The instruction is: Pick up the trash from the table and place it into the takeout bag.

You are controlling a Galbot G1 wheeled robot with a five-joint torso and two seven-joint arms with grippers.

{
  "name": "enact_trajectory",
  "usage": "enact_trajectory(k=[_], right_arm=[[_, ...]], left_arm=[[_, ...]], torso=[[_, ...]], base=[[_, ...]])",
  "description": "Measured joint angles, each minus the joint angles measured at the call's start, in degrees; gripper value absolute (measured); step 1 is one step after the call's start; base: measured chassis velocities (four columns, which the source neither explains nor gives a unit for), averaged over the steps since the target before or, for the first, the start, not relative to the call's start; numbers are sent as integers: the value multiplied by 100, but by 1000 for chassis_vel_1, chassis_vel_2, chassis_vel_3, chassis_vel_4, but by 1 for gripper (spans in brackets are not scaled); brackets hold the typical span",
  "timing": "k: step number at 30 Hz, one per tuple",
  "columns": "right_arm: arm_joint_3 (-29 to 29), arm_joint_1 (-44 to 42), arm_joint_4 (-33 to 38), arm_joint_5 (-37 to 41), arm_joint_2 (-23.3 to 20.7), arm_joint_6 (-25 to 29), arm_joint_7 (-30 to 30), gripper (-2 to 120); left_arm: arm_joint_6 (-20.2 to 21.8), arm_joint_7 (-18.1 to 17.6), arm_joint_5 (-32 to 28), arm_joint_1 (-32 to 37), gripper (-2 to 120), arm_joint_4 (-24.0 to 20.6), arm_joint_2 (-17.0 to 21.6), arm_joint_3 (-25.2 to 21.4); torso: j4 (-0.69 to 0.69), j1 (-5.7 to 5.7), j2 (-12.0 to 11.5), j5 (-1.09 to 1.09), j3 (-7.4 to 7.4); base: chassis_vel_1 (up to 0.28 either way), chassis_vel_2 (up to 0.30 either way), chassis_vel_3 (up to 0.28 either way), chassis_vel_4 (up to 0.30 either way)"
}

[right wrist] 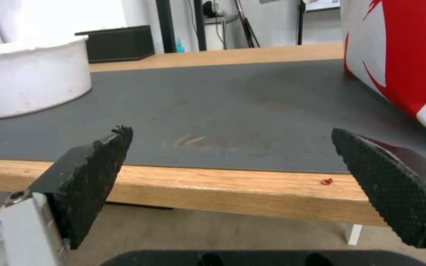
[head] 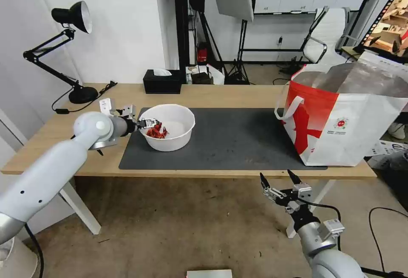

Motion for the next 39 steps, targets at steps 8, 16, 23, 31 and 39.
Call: enact_trajectory(k=[8, 16, 23, 31, 39], right_arm=[[0, 0, 0, 0, 0, 0, 0, 100], [0, 0, 0, 0, 0, 0, 0, 100], [0, 0, 0, 0, 0, 0, 0, 100], [0, 0, 0, 0, 0, 0, 0, 100], [0, 0, 0, 0, 0, 0, 0, 100]], left_arm=[[-158, -73, -6, 19, 45, 64, -82, -3], [-196, -138, -12, 77, 17, 41, -122, -39], [-274, -195, -11, 137, 0, 3, -124, -66], [-792, 42, 584, 151, 0, -265, -107, -130], [-1360, 127, 1604, -253, 0, -764, -117, 178]], torso=[[1, -1, 0, 0, 0], [0, 0, 0, -1, 0], [1, 0, 0, -1, 0], [1, 0, 0, -1, 0], [0, 0, 0, 1, 0]], base=[[0, 0, 0, 0], [0, 0, 0, 0], [0, 0, 0, 0], [0, 0, 0, 0], [0, 0, 0, 0]])
